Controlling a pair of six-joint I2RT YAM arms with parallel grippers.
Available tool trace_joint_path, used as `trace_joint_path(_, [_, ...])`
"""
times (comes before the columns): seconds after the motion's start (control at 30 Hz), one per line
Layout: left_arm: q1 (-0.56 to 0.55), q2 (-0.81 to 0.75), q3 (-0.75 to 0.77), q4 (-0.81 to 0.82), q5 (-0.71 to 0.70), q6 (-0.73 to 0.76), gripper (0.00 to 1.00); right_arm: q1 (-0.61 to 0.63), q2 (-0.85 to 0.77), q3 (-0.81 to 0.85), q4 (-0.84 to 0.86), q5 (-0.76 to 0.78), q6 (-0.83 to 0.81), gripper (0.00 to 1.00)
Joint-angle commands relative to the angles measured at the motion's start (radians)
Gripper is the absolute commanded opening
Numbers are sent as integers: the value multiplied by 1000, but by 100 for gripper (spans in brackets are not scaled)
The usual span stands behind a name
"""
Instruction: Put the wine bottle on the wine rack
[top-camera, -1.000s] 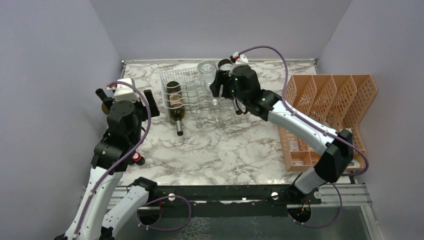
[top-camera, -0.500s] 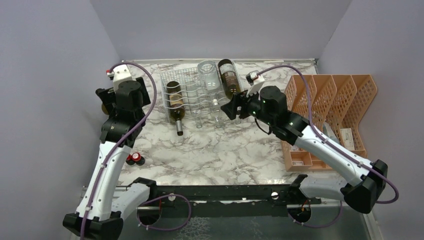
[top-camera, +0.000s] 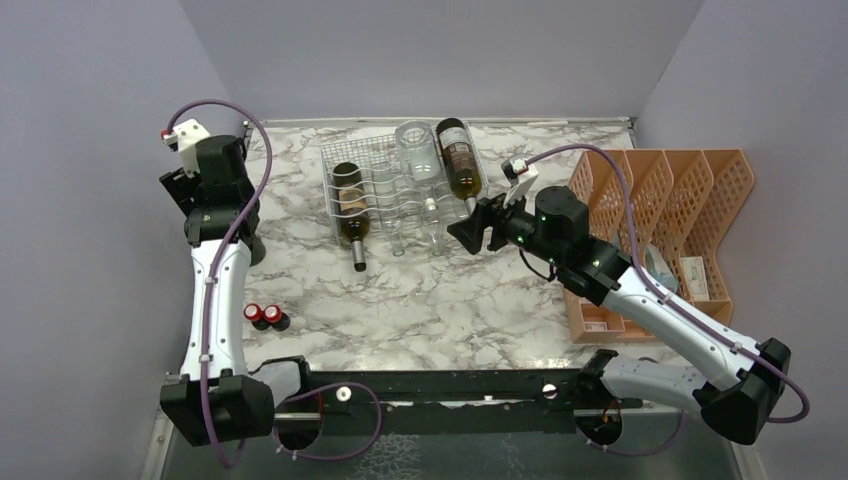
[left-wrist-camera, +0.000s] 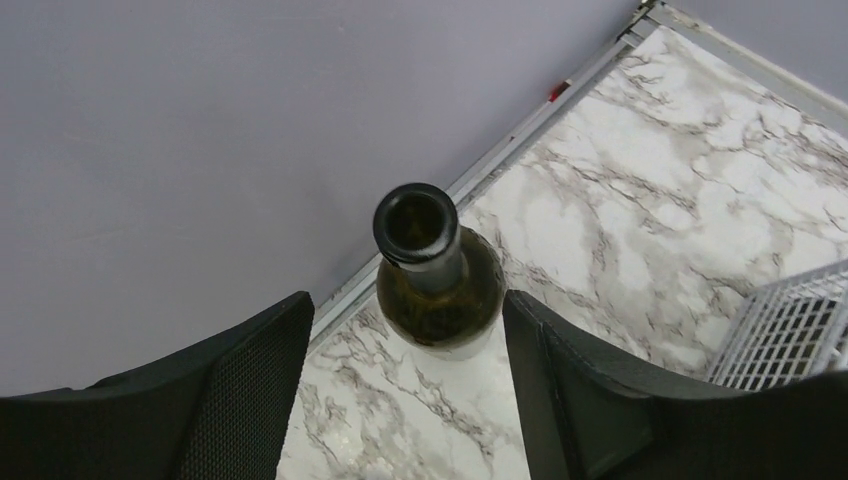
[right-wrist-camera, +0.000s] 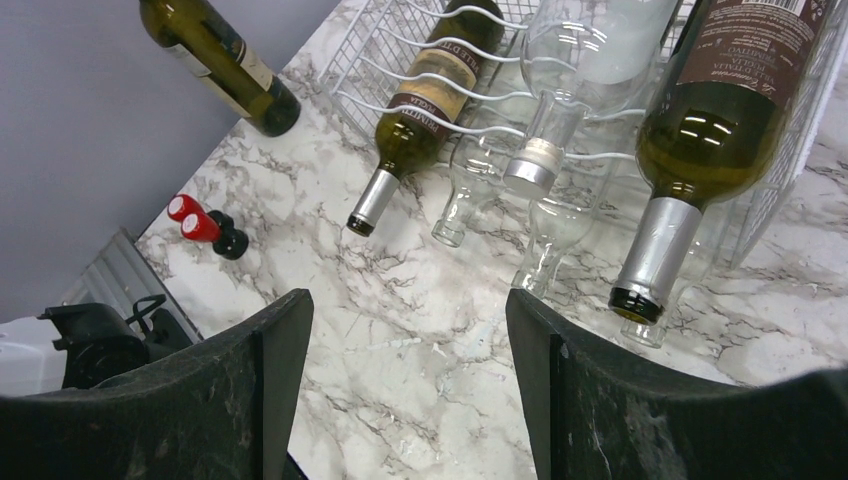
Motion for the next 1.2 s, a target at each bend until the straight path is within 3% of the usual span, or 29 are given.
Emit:
trace_joint_path(0.0, [77, 54, -16, 75, 41, -40, 72, -5, -16, -15, 46, -38, -9, 73])
trace_joint_path(0.27, [113, 127, -17, 184, 133, -13, 64, -5, -26, -24, 58, -50, -9, 73])
trace_joint_path(0.43, [119, 180, 3, 216, 101, 13, 55, -5, -24, -25, 55, -53, -10, 73])
trace_joint_path(0.5, [120, 191, 5, 217, 64, 17, 48, -5, -24, -26, 55, -48, -13, 73])
trace_joint_path(0.7, [120, 146, -10, 203, 115, -2, 9, -5, -18, -17, 53, -40, -13, 73])
trace_joint_path(0.77, [118, 114, -5, 179, 139, 0, 0, -5, -18, -15, 49, -42, -12, 73])
trace_joint_path(0.97, [93, 36, 78, 13, 274, 6, 0, -6, -15, -13, 56, -59, -12, 73])
trace_joint_path(1.17, [40, -15, 168, -135, 341, 42, 0, -5, 9, -23, 91, -172, -32, 76])
